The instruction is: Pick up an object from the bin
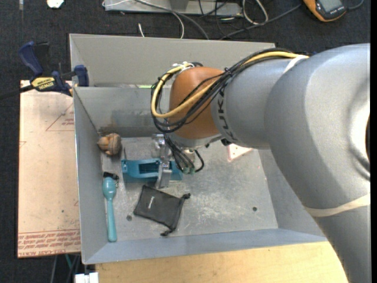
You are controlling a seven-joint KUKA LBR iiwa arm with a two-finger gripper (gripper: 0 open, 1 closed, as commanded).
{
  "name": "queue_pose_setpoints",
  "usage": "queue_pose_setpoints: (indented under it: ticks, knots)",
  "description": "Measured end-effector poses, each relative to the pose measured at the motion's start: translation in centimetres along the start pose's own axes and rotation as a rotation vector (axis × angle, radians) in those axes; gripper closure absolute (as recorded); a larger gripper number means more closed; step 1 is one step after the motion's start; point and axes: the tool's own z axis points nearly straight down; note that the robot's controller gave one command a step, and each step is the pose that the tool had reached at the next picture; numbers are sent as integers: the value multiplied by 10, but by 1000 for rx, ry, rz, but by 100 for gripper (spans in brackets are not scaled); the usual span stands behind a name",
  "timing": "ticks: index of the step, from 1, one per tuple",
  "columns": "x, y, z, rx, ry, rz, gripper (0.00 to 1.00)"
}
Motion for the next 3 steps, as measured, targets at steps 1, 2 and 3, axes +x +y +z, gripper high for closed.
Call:
queue_pose_setpoints:
  ticks: [1,2,3]
  knots:
    - [0,0,0,0,0,0,100]
    - [0,0,0,0,0,0,100]
    - [0,0,0,0,0,0,100]
